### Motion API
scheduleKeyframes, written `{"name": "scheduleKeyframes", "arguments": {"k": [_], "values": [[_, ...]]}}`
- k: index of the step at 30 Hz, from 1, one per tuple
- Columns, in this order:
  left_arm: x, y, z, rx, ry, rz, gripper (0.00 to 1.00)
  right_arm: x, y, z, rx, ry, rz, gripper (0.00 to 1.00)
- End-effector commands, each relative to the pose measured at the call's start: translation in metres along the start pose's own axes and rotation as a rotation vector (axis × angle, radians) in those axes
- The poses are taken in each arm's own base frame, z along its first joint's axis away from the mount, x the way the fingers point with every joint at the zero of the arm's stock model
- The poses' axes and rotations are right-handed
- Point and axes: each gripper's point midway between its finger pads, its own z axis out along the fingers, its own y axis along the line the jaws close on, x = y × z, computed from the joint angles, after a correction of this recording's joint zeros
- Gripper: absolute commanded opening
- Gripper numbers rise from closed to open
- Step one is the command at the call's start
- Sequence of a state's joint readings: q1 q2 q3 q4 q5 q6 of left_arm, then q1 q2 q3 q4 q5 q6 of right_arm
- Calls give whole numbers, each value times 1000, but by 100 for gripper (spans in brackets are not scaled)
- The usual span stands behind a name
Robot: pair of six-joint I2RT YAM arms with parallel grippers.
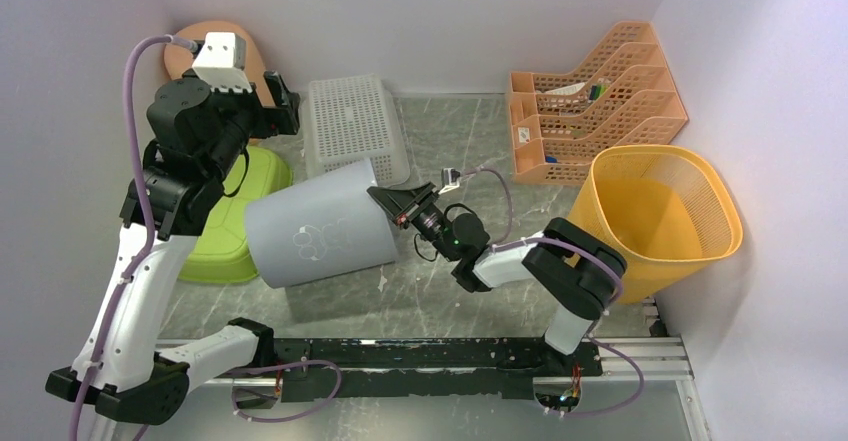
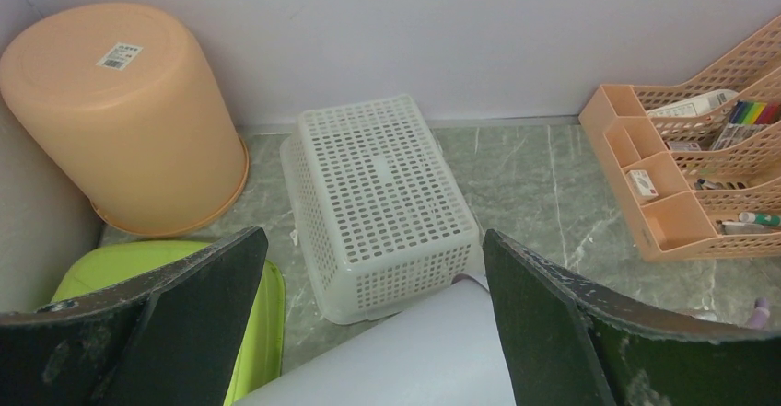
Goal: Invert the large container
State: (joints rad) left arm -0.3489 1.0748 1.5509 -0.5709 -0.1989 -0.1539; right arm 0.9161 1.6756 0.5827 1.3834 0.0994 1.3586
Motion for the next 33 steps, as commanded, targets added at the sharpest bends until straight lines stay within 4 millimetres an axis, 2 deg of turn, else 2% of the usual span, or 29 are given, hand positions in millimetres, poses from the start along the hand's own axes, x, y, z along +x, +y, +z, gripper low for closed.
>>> {"name": "scheduleKeyframes", "arguments": {"k": [1,5,11,14,22,25,28,31,33], "values": [[-7,0,-1,-2,-8,10,100,-4,52,2,-216,10,161,0],[-3,0,2,-4,4,15,99,-19,19,-16,-117,-31,194,0],[4,-2,8,1,15,13,100,-57,-36,-73,47,-114,215,0],[8,-4,13,6,22,9,99,-74,-51,-93,92,-145,213,0],[16,-4,17,4,36,13,100,-84,-100,-129,256,-195,193,0],[22,-4,20,2,48,16,100,-87,-113,-140,291,-215,189,0],[29,-5,22,6,61,17,100,-83,-126,-143,330,-202,188,7],[33,-4,23,3,67,18,99,-81,-135,-143,355,-190,175,22],[36,-4,23,2,71,21,100,-81,-139,-144,366,-189,174,29]]}}
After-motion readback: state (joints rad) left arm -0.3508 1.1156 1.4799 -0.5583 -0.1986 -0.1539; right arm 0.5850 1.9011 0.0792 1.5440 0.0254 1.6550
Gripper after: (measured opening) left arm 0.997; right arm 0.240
